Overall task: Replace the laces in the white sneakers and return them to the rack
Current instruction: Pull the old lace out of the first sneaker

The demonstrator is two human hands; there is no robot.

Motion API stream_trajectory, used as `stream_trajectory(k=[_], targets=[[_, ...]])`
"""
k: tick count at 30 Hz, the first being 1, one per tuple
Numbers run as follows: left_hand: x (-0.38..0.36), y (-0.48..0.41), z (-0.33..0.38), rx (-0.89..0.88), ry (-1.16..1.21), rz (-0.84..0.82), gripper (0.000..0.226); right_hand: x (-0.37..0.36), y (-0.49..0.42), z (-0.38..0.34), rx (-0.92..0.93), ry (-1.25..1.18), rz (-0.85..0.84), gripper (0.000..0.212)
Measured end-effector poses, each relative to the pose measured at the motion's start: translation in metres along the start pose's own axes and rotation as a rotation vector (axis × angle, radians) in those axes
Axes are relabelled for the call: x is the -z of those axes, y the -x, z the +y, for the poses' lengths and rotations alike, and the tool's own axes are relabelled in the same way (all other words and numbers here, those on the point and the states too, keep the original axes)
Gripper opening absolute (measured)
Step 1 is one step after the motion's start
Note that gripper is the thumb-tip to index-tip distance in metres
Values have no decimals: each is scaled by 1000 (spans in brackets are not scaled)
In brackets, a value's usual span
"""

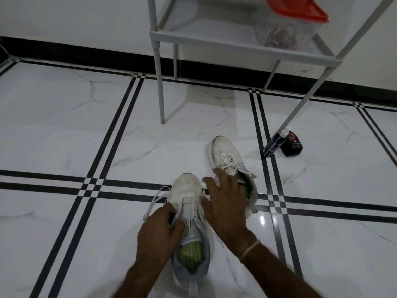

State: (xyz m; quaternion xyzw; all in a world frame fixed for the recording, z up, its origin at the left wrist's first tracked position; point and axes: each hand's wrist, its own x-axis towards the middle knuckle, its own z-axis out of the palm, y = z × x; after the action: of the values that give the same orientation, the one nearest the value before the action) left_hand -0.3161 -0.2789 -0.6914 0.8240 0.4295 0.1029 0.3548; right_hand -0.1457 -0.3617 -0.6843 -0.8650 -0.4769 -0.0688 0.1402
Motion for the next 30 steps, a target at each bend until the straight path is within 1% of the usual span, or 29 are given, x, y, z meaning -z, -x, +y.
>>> stream_trajectory(k=[1,2,3,5,6,8,9,11,13,15,18,21,22,23,24,25,26,27,28,29,30], targets=[[-2,0,0,5,4,8,13,-2,-2,-4,65,-52,-15,31],[-3,0,0,6,7,17,13,-4,-3,-8,112,-135,-67,21],[-4,1,-1,3,12,27,14,-6,-4,-12,120,-224,-154,16],[-4,1,-3,-15,33,44,18,-11,-5,-18,73,-307,-321,14],[-4,1,-5,-27,32,46,20,-14,-6,-20,58,-303,-352,13],[-3,1,-8,-42,15,46,22,-20,-6,-25,90,-243,-361,9],[-3,2,-9,-38,16,47,22,-23,-5,-28,133,-200,-359,11],[-5,2,-8,-18,32,41,16,-27,1,-30,179,-157,-334,25],[-6,1,-8,-22,36,29,9,-30,5,-28,132,-211,-304,32],[-5,1,-8,-31,56,18,10,-28,6,-28,82,-244,-291,27],[-6,3,-9,-25,72,15,12,-32,3,-29,89,-218,-266,19],[-6,6,-8,-15,89,40,18,-38,7,-29,133,-166,-263,29],[-7,6,-7,-6,97,36,19,-39,10,-28,156,-150,-251,30],[-7,6,-7,4,98,30,19,-41,12,-25,169,-179,-234,26],[-6,6,-7,16,93,30,17,-41,13,-23,155,-263,-224,19],[-5,6,-7,27,83,36,16,-38,12,-20,110,-410,-229,13],[-5,7,-7,37,76,46,15,-34,9,-15,11,-629,-264,11],[-3,7,-6,42,72,55,13,-29,6,-9,-126,-883,-318,11],[-1,7,-6,44,69,62,12,-23,3,-2,-239,-1066,-376,10],[1,7,-4,41,63,64,12,-18,1,3,-287,-1146,-428,8],[1,6,-4,38,54,58,13,-14,-1,7,-252,-1097,-455,7]])
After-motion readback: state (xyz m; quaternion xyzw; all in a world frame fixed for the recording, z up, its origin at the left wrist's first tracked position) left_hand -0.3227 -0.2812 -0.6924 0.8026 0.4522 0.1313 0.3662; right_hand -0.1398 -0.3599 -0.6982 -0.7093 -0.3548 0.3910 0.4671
